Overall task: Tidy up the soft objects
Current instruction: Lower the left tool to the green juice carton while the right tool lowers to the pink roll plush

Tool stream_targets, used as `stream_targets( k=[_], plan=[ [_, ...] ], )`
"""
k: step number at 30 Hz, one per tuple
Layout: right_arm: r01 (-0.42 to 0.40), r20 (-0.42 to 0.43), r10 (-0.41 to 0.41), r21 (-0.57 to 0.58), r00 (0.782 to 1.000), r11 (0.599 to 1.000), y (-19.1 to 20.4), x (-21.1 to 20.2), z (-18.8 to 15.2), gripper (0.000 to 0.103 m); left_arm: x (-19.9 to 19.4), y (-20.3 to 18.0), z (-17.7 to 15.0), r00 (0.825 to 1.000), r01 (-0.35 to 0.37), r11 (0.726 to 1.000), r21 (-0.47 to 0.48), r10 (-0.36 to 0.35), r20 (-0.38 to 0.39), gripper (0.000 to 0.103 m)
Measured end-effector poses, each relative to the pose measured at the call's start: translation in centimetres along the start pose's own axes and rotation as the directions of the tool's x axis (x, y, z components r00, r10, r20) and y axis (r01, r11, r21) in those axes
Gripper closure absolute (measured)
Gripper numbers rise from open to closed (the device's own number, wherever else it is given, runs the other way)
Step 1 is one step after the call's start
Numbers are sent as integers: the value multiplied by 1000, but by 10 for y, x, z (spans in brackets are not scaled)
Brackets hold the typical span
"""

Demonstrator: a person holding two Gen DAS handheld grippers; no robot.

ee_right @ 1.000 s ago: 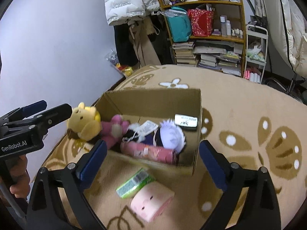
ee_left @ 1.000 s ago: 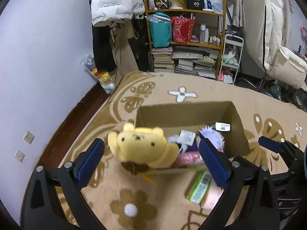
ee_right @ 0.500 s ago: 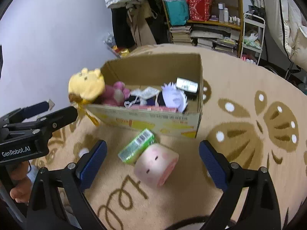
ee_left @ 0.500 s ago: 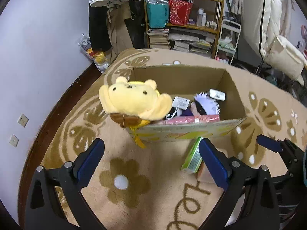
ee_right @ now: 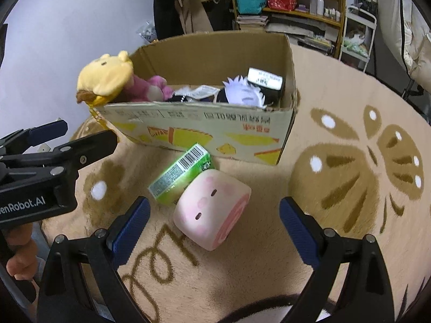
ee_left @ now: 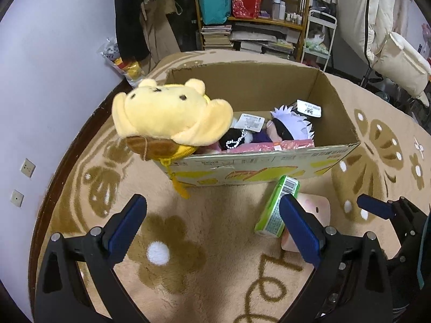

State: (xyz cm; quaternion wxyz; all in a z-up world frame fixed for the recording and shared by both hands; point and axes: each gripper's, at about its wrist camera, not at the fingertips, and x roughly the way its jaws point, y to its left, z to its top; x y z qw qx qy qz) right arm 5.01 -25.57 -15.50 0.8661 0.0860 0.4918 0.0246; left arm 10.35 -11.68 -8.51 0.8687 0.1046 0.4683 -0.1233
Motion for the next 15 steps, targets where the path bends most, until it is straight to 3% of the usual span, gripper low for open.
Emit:
stream_targets(
  k=[15],
  plan=[
    [9,-99,-10,-10,995,1000,1,34,-6,2,42,-11,-3,995,39,999,5,-38,-93,5]
  ],
)
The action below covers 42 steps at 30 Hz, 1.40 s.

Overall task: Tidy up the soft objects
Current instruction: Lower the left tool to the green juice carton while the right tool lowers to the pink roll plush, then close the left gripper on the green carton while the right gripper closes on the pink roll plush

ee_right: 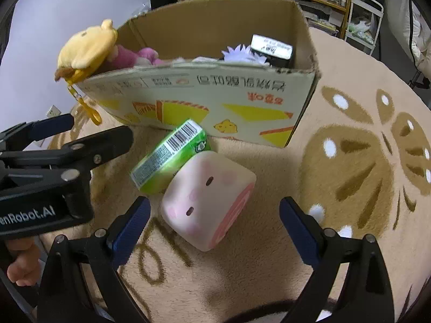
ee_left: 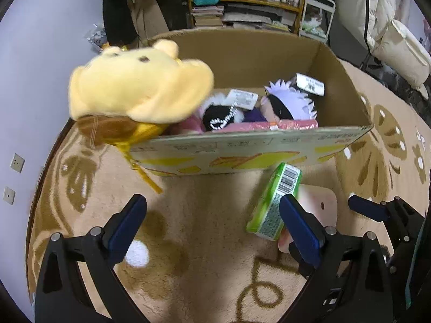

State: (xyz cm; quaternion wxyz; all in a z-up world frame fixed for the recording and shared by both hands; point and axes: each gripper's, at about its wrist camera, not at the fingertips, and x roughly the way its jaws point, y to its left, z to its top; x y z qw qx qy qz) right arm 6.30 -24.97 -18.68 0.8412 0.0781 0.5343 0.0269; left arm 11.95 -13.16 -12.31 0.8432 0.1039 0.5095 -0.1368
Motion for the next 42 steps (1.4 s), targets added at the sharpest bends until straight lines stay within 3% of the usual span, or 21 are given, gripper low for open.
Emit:
stream_targets(
  k=[9,24,29,32,34,42],
  plan=[
    [9,-27,-8,16,1000,1000,-1,11,-1,2,23,-9,-1,998,16,1000,20,-15,-56,5],
    [-8,-47,9,31,999,999,-5,22,5,3,45,-19,2,989,103,994,23,-100,-108,5],
    [-19,-47,21,37,999,999,-8,25,6,8,51,-27,2,990,97,995,24,-93,-109,5],
    [-36,-42,38,34,998,999,-8,24,6,19,56,-27,1,988,106,994,4,-105,-116,5],
    [-72,-40,73,33,997,997,-7,23,6,36,58,-26,0,987,107,994,-3,-107,-117,5],
    [-61,-34,63,39,997,997,-6,19,4,57,64,-26,-8,980,161,987,-17,-162,-113,20]
  ],
)
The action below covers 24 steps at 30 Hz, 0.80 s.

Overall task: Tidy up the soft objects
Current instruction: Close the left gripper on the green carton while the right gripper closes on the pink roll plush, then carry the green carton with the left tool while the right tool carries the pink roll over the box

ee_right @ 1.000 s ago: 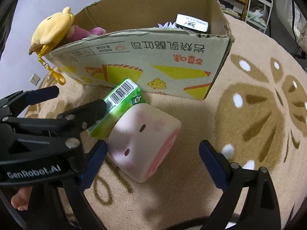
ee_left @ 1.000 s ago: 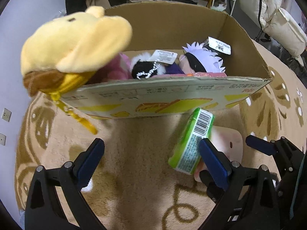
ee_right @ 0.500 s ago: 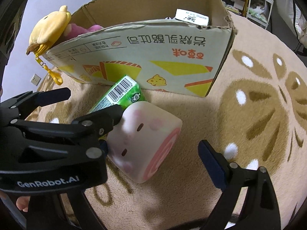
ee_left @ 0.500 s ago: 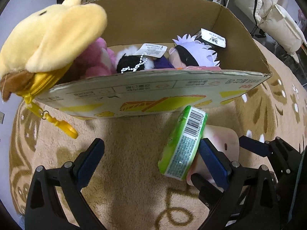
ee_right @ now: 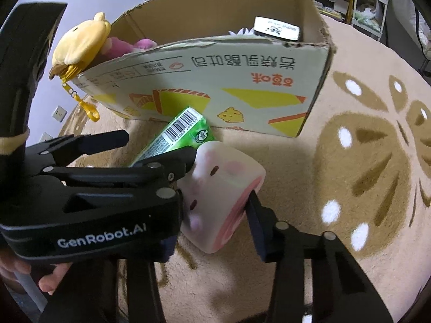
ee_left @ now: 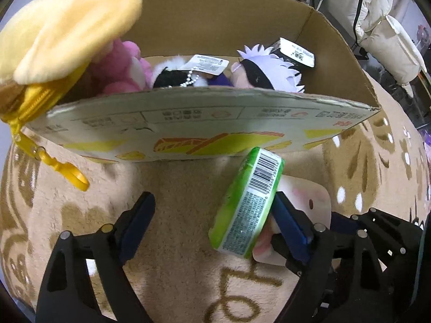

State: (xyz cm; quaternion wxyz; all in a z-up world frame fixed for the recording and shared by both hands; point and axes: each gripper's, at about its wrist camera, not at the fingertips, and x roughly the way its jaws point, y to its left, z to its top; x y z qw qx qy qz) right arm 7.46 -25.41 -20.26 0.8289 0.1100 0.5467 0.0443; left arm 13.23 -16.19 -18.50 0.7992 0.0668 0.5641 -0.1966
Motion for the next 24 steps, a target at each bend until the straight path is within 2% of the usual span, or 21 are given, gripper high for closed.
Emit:
stream_targets(
  k=[2,5,7,8,15,24],
  plan=[
    [4,-3,-4,3,1000,1000,0,-1,0,60,1,-1,-2,1000,19,1000,-1,-19,-2,27],
    [20,-5,-20,8,1000,1000,1,-3,-2,63,4,0,-2,997,71,997,-15,-72,-16,41],
    [24,-4,-24,13,1000,1000,3,-5,-5,64,6,1,-4,994,102,994,-25,-102,-25,62],
    [28,-4,-28,12,1000,1000,3,-7,-6,64,5,1,-3,993,115,993,-32,-116,-28,64],
    [16,16,-17,63,1000,998,-11,-18,-8,66,2,-15,-2,996,89,996,-9,-89,-22,71],
    [-10,89,-1,122,996,992,-33,-55,-14,66,-46,-2,-10,995,28,997,-71,-22,96,72]
  ],
)
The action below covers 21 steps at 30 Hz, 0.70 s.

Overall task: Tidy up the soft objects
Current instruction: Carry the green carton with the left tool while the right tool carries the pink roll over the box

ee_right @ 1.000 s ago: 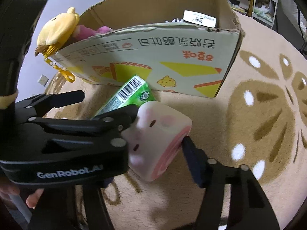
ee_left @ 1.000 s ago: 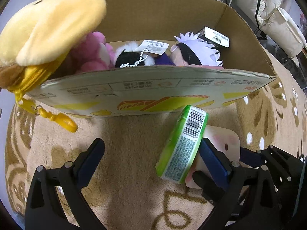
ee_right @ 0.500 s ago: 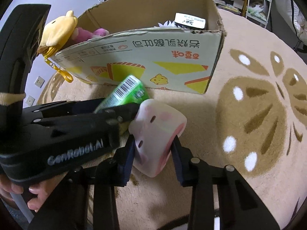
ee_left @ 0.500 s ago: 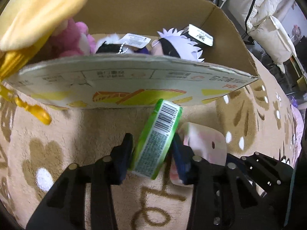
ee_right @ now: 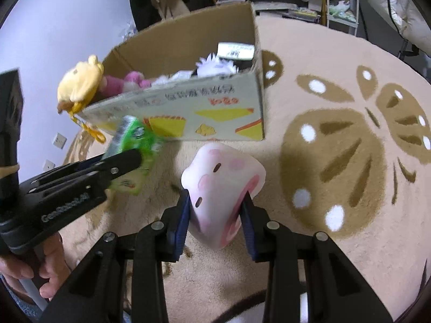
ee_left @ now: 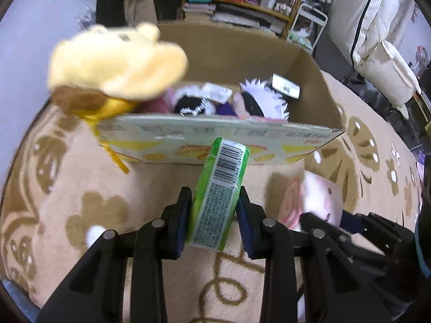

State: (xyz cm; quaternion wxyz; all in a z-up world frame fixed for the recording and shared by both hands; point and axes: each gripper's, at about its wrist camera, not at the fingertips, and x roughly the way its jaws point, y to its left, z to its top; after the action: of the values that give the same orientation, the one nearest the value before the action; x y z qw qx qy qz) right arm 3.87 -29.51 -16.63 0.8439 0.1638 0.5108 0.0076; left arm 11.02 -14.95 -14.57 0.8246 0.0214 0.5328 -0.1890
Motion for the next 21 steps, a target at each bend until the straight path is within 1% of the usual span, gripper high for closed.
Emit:
stream_targets(
  k=[4,6,8,13,17,20,21],
  plan=[
    [-28,66,28,6,997,1000,-1,-30,3,66,-29,5,-3,997,-43,999,9,42,60,72],
    [-46,104,46,7,994,999,-2,-42,3,66,-44,2,-5,992,-71,997,16,69,103,72],
    [-51,141,51,-5,989,999,0,-53,3,66,-58,-1,-7,987,-83,996,23,79,141,72],
    [-50,231,58,-37,971,998,16,-66,10,66,-92,-7,-7,965,-126,991,46,112,236,72],
    [-48,294,57,-37,954,998,20,-77,20,66,-107,-10,5,948,-151,987,57,128,293,72],
    [-54,338,67,-48,939,997,22,-85,30,66,-114,-13,13,929,-189,979,71,155,335,72],
    [-55,347,70,-55,935,997,23,-86,33,66,-116,-16,18,920,-208,975,78,168,354,72]
  ],
)
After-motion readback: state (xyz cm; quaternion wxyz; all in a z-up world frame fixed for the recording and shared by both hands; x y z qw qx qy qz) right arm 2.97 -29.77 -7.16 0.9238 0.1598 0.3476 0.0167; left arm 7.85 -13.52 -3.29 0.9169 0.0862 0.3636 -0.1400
